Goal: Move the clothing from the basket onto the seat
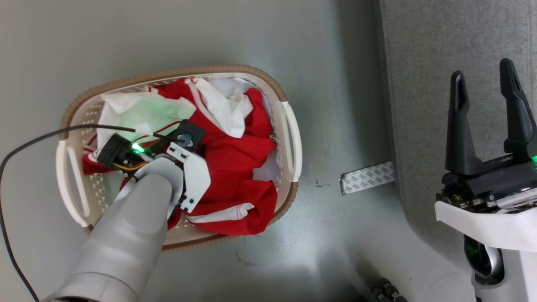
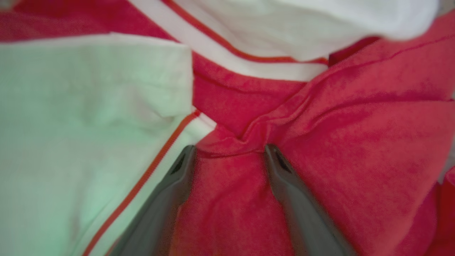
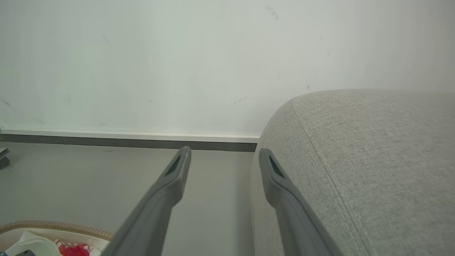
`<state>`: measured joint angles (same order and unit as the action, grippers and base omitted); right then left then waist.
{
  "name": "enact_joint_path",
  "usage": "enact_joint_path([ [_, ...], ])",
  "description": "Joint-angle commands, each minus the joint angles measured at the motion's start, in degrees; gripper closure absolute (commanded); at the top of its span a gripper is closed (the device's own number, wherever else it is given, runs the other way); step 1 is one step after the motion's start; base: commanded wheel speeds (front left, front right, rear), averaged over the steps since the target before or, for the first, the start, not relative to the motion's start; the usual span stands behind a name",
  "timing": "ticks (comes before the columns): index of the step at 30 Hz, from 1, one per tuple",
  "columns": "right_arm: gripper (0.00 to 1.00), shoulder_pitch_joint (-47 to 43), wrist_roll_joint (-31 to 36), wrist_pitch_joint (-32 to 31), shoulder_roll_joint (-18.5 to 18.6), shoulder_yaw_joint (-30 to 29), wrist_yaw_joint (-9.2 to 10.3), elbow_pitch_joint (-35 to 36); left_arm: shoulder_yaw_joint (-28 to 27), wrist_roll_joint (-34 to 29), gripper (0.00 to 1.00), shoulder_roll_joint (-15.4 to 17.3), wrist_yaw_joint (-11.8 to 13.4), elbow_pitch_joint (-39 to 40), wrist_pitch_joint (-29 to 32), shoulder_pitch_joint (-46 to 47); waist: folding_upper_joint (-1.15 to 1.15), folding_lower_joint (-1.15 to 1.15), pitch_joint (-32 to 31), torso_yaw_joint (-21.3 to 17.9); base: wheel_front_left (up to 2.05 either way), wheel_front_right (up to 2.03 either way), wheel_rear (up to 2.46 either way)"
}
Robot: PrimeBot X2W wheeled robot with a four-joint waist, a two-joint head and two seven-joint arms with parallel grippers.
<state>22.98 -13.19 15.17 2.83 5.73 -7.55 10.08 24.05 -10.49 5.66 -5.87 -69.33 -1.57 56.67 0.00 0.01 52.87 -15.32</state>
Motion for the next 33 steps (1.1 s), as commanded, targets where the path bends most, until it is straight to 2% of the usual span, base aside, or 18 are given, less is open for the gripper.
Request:
enact_joint_path([
  [1,0.0,-0.39,-0.21,-0.02,0.11,-0.26,0.12,0.31,0.11,0.16,0.7,0.46,-0.2,-0.91,0.38,0.02,0.0,-0.01,0.07,-0.41,0.0,0.0,0.0],
  [2,0.0,-0.55,-0.55,-0.02,0.1,-0.53,0.12,0.3,0.23,0.42,1.0,0.35,-0.37,-1.33,0.22,-0.06,0.0,-0.01,-0.27,-0.38,0.0,0.0,0.0],
  [8,0.0,-1.23,-1.04,-0.02,0.13,-1.49,0.12,-1.6,-1.53,3.91,1.0,-0.67,-0.11,-2.17,-5.66,-2.71,0.0,-0.01,-5.77,1.31,0.0,0.0,0.0],
  [12,0.0,-2.64,-1.17,-0.02,0.13,-2.07,0.12,-3.43,-4.17,7.95,1.0,-1.67,0.42,-1.85,-10.85,-6.34,0.0,-0.01,-12.75,3.37,0.0,0.0,0.0],
  [16,0.0,-5.37,0.11,-0.02,0.14,-3.34,0.12,-5.51,-5.77,11.46,1.0,-2.37,0.41,0.55,-13.2,-11.12,0.0,-0.01,-20.89,6.5,0.0,0.0,0.0],
  [25,0.0,-13.31,1.56,-0.02,0.15,-4.05,0.12,-9.37,-6.22,16.62,1.0,-2.67,-0.42,14.61,-13.62,-22.78,0.0,-0.01,-36.46,12.44,0.0,0.0,0.0],
  [33,0.0,-19.74,0.79,-0.02,0.15,-3.31,0.12,-12.27,-4.42,18.31,1.0,-1.54,-1.05,29.52,-10.75,-29.86,0.0,-0.01,-46.67,14.27,0.0,0.0,0.0],
])
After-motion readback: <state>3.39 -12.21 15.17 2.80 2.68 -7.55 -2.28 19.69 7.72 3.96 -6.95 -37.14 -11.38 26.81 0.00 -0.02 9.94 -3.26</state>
